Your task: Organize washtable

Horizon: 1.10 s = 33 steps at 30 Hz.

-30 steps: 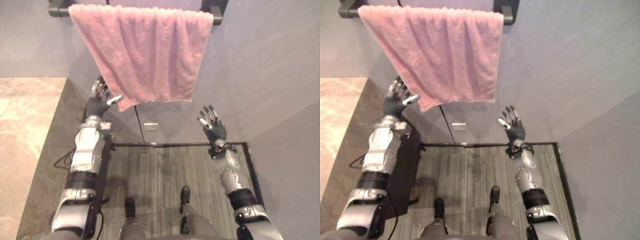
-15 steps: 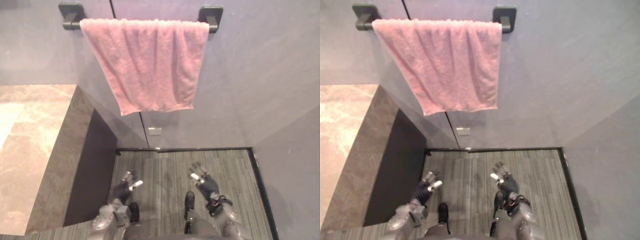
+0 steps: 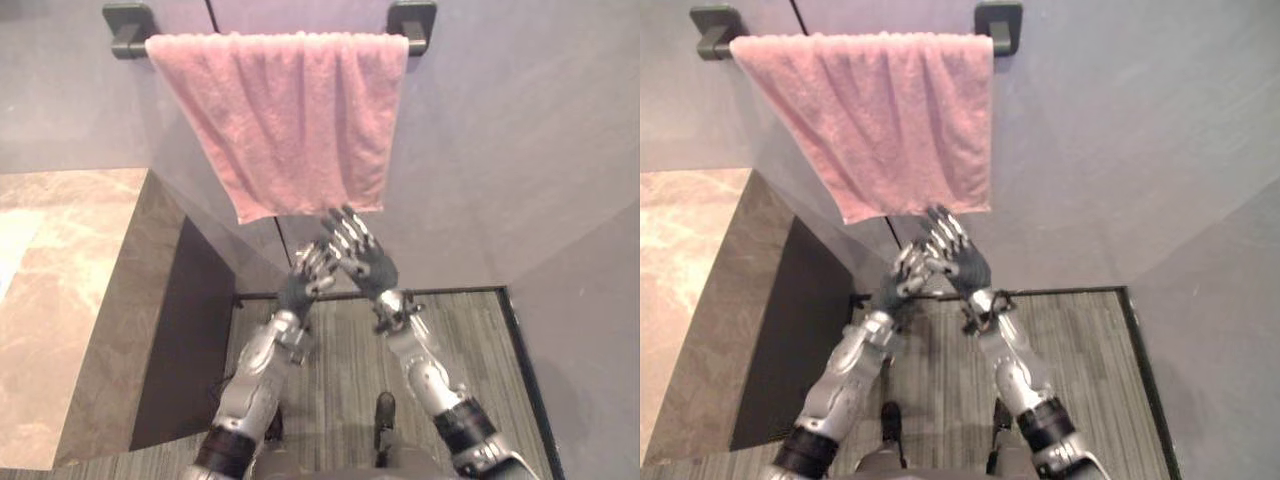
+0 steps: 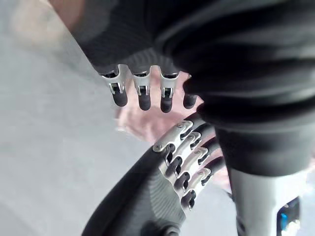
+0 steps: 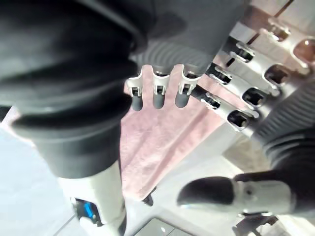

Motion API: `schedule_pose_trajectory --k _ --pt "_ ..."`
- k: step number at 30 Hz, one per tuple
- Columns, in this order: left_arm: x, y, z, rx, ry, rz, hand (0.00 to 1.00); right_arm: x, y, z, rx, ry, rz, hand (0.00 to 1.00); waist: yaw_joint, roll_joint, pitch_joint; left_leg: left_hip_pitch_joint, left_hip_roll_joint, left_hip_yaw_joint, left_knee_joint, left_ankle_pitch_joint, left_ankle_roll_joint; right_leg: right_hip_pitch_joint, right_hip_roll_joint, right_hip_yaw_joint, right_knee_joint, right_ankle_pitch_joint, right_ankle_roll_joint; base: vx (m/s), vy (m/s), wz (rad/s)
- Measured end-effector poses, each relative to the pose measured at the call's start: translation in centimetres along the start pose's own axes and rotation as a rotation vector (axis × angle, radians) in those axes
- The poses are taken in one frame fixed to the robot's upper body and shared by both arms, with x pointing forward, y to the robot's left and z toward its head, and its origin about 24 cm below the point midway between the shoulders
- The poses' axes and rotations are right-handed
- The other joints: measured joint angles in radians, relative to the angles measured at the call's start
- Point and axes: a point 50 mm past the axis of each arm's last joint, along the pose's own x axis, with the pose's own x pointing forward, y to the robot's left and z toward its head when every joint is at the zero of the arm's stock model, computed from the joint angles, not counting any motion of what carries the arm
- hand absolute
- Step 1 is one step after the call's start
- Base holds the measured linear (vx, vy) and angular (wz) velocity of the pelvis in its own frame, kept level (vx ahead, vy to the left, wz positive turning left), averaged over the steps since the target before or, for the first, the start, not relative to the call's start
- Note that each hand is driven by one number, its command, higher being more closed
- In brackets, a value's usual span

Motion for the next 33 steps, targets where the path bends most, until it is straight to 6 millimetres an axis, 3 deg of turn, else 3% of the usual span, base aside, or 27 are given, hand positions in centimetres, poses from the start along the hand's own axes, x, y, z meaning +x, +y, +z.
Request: schedule_pose_trajectory --k 5,6,12,17,26,33 --pt "3.3 -1.4 3.5 0.037 -0.140 -0.044 0.00 2.3 -0.6 2.5 -0.054 -0.090 -0.033 0.00 -0.003 0.000 0.000 0.013 -0.006 -0.001 0.000 0.001 0.000 0.022 -0.005 -0.007 -0.001 0.001 -0.001 0.08 0.013 0.08" --pt "4.1 -1.4 4.7 0.051 -0.195 -0.039 0.00 3.0 -0.8 3.1 -0.071 -0.106 -0.041 0.00 -0.003 0.000 0.000 0.012 -0.007 -0.002 0.000 0.001 0.000 0.022 -0.005 -0.008 -0.002 0.001 -0.001 0.03 0.015 0.06" --pt "6.1 -0.4 7.0 0.136 -0.250 -0.002 0.00 5.4 -1.1 4.9 -0.159 -0.119 -0.035 0.00 -0.002 -0.001 0.019 0.003 -0.006 -0.010 -0.001 0.000 0.000 0.022 -0.006 -0.017 -0.002 0.001 -0.001 -0.03 0.008 0.05" --pt "7.6 0.1 9.7 0.258 -0.300 -0.006 0.00 7.4 -2.8 9.0 -0.262 -0.175 -0.099 0.00 0.006 -0.007 0.057 -0.036 -0.007 -0.013 -0.007 0.007 0.002 -0.014 -0.010 -0.021 -0.003 0.008 0.004 -0.05 0.008 0.04" --pt "7.8 3.0 11.0 0.322 -0.293 0.083 0.00 6.5 -5.5 12.3 -0.328 -0.223 -0.209 0.00 -0.001 -0.006 0.080 -0.046 -0.011 -0.010 -0.001 0.018 0.008 -0.025 -0.014 -0.024 -0.002 0.019 -0.004 0.06 0.017 -0.01" --pt "8.1 4.2 12.9 0.378 -0.318 0.114 0.00 6.3 -6.7 12.9 -0.354 -0.203 -0.262 0.00 -0.003 -0.007 0.095 -0.054 -0.015 -0.015 -0.001 0.022 0.012 -0.026 -0.016 -0.028 -0.003 0.019 -0.004 0.01 0.018 0.05"
